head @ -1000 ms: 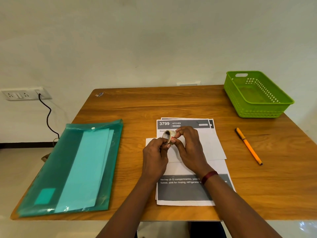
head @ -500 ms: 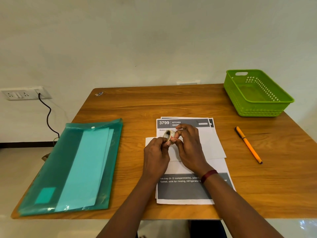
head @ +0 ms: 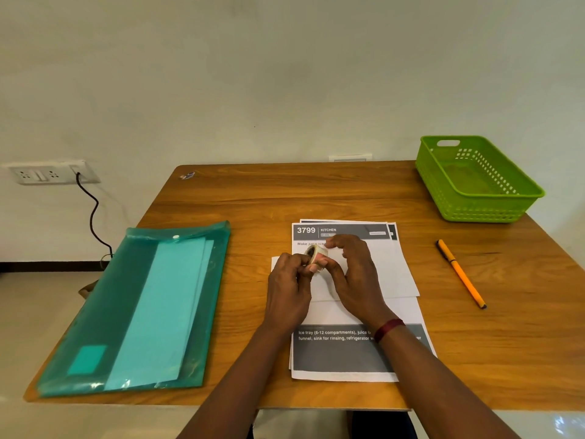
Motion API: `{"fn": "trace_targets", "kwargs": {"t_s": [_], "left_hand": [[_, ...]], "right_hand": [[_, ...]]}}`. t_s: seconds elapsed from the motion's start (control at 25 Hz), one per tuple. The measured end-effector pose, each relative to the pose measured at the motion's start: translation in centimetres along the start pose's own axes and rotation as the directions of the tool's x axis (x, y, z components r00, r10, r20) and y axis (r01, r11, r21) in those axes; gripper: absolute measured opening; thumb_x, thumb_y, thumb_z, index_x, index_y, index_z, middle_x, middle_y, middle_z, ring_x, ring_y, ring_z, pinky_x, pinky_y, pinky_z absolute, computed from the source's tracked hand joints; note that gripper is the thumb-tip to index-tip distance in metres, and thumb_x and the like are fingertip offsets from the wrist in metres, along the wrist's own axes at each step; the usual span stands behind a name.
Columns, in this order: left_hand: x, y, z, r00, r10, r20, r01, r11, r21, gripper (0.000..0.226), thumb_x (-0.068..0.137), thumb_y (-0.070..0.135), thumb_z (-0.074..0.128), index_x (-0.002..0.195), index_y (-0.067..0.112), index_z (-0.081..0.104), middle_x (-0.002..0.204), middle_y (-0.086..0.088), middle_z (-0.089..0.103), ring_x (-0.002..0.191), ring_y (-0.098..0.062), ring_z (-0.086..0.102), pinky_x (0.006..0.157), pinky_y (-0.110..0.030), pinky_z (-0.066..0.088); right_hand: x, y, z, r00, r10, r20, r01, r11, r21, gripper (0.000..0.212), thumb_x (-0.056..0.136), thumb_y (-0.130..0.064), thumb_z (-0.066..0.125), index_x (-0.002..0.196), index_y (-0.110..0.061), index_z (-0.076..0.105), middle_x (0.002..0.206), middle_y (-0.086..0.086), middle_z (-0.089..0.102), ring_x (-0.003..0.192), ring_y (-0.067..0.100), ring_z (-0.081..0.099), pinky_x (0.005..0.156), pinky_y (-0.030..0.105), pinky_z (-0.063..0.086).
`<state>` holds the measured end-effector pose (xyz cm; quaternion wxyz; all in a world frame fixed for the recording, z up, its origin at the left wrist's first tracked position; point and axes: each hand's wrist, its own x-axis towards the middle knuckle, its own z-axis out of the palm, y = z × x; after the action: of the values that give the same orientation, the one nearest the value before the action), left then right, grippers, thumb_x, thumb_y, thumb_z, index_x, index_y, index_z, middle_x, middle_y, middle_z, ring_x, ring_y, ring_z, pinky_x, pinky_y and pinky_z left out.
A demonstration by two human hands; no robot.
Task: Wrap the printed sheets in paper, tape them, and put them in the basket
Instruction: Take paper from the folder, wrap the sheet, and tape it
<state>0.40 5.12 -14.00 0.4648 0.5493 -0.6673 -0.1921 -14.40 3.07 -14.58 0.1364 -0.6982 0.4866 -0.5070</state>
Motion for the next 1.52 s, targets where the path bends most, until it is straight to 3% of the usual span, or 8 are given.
{"fn": "trace_targets", "kwargs": {"t_s": [0.12,0.28,0.36,0.52,0.76,1.2,1.36,1.52], "left_hand": [[0.04,-0.13,0.12,0.999,-0.011,0.042,0.012,1.000,-0.021,0.013,0.095,0.018,0.062,0.105,0.009,0.065,0.102,-0.005,0.049,0.087,-0.011,0.050,0.068,-0.006,0.037],[-0.06,-0.66,0.30,0.997,0.009,0.075,-0.004,0.999,-0.054,0.017,0.096,0.025,0.061,0.110,0.017,0.060,0.127,-0.002,0.041,0.121,-0.016,0.045,0.087,-0.030,0.050],[-0.08,-0.65,0.24,0.996,0.017,0.082,-0.012,0.998,-0.054,0.019,0.097,0.022,0.058,0.114,0.015,0.059,0.138,-0.002,0.039,0.129,-0.015,0.041,0.090,-0.028,0.050],[-0.09,0.14,-0.07,0.994,-0.026,0.104,0.041,0.989,-0.145,0.023,0.099,0.015,0.053,0.121,0.009,0.053,0.131,0.001,0.051,0.116,-0.012,0.052,0.079,-0.012,0.048],[-0.23,-0.08,0.00,0.992,-0.072,0.100,0.084,0.989,-0.118,0.016,0.100,0.018,0.049,0.114,0.012,0.053,0.112,-0.001,0.056,0.100,-0.011,0.056,0.080,-0.036,0.055],[0.24,0.01,-0.16,0.985,-0.161,0.064,0.168,0.976,-0.139,0.007,0.098,0.019,0.054,0.097,0.014,0.058,0.097,-0.001,0.060,0.086,-0.012,0.056,0.067,-0.027,0.045],[0.13,-0.26,0.01,0.984,-0.151,0.089,0.164,0.975,-0.150,0.021,0.097,0.035,0.044,0.097,0.018,0.057,0.093,0.004,0.061,0.086,-0.016,0.057,0.068,-0.037,0.048],[0.11,-0.27,0.01,0.980,-0.172,0.095,0.187,0.967,-0.172,0.018,0.102,0.029,0.043,0.097,0.018,0.057,0.092,0.004,0.061,0.084,-0.014,0.057,0.068,-0.036,0.049]], "right_hand": [[0.06,0.40,0.04,0.997,-0.058,-0.047,0.054,0.996,-0.073,0.010,0.089,-0.015,0.068,0.099,-0.017,0.067,0.109,-0.002,0.060,0.105,0.013,0.055,0.084,0.032,0.050],[0.27,0.19,-0.27,0.995,0.008,-0.095,-0.005,0.999,0.032,0.006,0.089,-0.018,0.064,0.095,-0.016,0.064,0.102,-0.002,0.060,0.099,0.018,0.059,0.078,0.040,0.053],[0.33,-0.02,-0.32,0.997,0.024,-0.078,-0.018,0.997,0.077,0.006,0.090,-0.019,0.063,0.094,-0.015,0.063,0.099,-0.004,0.061,0.096,0.018,0.060,0.074,0.043,0.054],[0.31,-0.11,-0.41,0.998,0.009,-0.054,-0.004,0.996,0.089,0.006,0.087,-0.019,0.068,0.093,-0.015,0.066,0.098,-0.005,0.060,0.095,0.015,0.060,0.071,0.040,0.053],[0.10,-0.17,-0.45,0.997,-0.033,-0.075,0.037,0.999,0.040,0.007,0.085,-0.012,0.074,0.088,-0.012,0.068,0.090,-0.006,0.061,0.086,0.011,0.060,0.065,0.037,0.052],[-0.15,-0.41,-0.56,0.988,-0.120,-0.098,0.120,0.993,-0.003,0.006,0.087,-0.011,0.072,0.089,-0.010,0.067,0.089,-0.001,0.063,0.085,0.013,0.059,0.067,0.036,0.052],[-0.07,-0.28,-0.56,0.990,-0.097,-0.105,0.103,0.994,0.049,0.007,0.086,-0.010,0.073,0.088,-0.008,0.067,0.089,-0.002,0.063,0.085,0.014,0.060,0.065,0.038,0.053],[-0.16,-0.33,-0.64,0.990,-0.101,-0.102,0.109,0.991,0.082,0.006,0.086,-0.008,0.073,0.088,-0.008,0.067,0.089,-0.002,0.064,0.086,0.014,0.061,0.065,0.038,0.052]]}}
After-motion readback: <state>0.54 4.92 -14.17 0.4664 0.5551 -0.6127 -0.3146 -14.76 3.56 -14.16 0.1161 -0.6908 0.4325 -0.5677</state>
